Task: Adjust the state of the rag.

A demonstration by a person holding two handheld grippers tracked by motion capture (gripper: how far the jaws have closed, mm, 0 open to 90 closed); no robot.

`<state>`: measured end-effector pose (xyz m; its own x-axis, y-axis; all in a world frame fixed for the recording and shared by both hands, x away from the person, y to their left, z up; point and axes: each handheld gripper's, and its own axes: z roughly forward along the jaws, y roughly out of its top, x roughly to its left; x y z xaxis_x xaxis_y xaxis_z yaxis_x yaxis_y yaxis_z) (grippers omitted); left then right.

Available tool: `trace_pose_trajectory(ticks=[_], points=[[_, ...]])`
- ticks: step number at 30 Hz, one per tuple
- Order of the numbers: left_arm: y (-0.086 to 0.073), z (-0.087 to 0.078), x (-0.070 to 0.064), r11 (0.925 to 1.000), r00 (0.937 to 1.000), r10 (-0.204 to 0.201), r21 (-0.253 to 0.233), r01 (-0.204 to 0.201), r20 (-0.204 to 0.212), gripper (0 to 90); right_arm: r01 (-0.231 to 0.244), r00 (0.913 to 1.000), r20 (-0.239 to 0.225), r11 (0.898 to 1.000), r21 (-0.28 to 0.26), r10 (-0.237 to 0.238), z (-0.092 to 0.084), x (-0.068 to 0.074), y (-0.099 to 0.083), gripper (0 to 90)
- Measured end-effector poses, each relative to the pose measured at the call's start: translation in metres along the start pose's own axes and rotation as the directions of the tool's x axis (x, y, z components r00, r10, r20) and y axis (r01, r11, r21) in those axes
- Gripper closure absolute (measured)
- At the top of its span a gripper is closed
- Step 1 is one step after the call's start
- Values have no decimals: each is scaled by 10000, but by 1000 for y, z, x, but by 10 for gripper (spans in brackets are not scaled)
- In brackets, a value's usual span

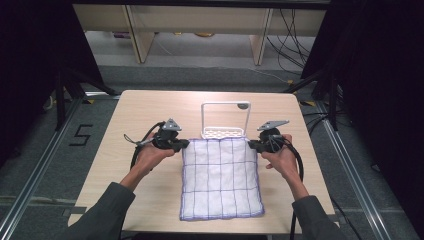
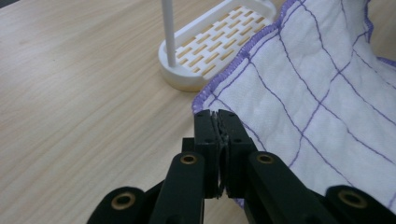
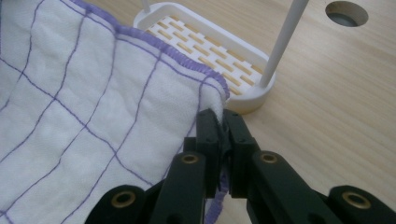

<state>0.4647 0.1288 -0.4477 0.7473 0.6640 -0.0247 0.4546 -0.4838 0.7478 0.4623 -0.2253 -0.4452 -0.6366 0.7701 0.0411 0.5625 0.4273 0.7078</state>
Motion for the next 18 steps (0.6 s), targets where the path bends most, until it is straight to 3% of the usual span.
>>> trace_pose_trajectory(ticks=[1,2,3,8,14,18], points=[[-1,0,0,10000,10000,-19,-93,18,-23,870,315,9995,37,9995,-3,-315,1,-1,0,864],[-2,-1,0,9999,10000,-2,-172,2,-42,870,4,10000,22,10000,38,-4,2,3,0,862],[-2,-3,0,9997,9999,5,-225,-8,-113,870,264,9996,29,9995,148,-264,-1,2,-1,862],[-5,-8,-4,9979,9998,159,-623,-151,121,870,297,9995,-55,9994,-189,-298,-9,4,-6,862],[-23,-35,-32,9900,9963,769,-1213,-716,392,870,800,9960,-345,9936,-794,-829,-39,23,-20,861],[-36,-56,-52,9799,9891,1385,-1516,-1294,507,869,1070,9923,-507,9880,-1113,-1131,-58,38,-38,857]])
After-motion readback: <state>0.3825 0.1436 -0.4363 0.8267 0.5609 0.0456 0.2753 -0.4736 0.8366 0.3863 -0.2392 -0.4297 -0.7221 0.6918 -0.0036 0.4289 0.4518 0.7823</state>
